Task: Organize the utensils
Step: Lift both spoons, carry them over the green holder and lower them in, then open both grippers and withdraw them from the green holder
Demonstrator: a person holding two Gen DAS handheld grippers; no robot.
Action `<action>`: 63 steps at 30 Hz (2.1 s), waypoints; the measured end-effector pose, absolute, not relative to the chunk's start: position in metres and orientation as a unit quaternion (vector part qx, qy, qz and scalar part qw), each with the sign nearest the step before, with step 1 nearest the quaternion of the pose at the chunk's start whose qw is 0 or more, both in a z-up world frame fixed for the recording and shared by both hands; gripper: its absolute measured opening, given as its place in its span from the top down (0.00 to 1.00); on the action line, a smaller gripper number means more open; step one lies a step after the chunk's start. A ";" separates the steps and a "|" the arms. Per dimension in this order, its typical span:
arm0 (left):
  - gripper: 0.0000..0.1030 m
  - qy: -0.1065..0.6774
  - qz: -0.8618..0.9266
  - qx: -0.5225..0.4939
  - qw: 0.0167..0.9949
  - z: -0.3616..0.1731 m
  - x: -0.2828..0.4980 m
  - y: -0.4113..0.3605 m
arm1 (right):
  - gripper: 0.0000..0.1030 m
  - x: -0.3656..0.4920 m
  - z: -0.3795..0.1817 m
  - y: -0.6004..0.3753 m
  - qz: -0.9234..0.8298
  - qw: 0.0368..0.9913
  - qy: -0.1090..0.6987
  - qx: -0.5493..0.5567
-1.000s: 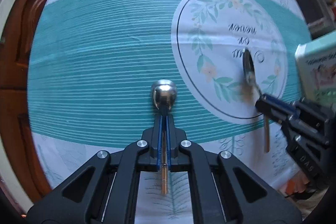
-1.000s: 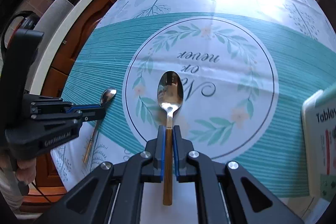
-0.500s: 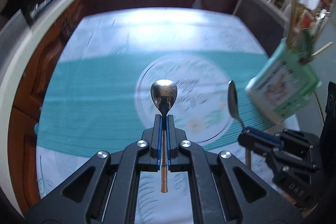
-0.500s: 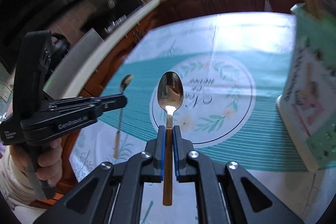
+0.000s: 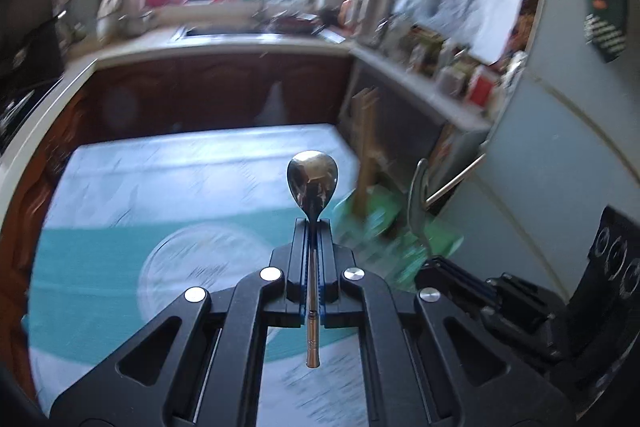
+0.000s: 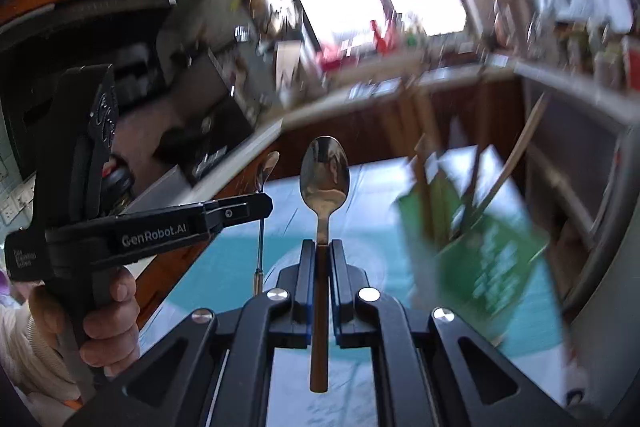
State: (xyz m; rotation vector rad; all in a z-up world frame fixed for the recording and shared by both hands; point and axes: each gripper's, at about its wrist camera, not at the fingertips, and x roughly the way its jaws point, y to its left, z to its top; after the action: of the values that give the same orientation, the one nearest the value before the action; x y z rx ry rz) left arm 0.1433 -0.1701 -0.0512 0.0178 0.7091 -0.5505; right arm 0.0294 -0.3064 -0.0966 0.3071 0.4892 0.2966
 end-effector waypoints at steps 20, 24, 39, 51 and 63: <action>0.99 0.287 -0.351 -0.056 0.889 -0.083 0.187 -0.271 | 0.94 0.038 -0.118 -0.390 0.096 0.985 0.117 0.088; 0.99 0.283 -0.354 -0.042 0.891 -0.106 0.182 -0.269 | 0.94 0.039 -0.131 -0.382 0.087 0.987 0.124 0.061; 0.66 0.323 -0.333 -0.001 0.886 -0.132 0.147 -0.241 | 0.88 0.027 -0.137 -0.377 0.067 0.979 0.183 0.063; 0.52 0.379 -0.226 0.042 0.896 -0.145 0.112 -0.151 | 0.88 0.021 -0.130 -0.352 0.076 0.960 0.252 0.097; 0.28 0.419 -0.100 0.039 0.902 -0.148 0.064 -0.045 | 0.86 0.010 -0.118 -0.281 0.122 0.933 0.331 0.077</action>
State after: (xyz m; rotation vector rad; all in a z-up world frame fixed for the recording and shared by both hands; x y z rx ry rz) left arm 0.0641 -0.0452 -0.1480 0.0815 0.8660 -0.2062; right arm 0.0096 -0.2813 -0.1181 0.1574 0.6768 0.2500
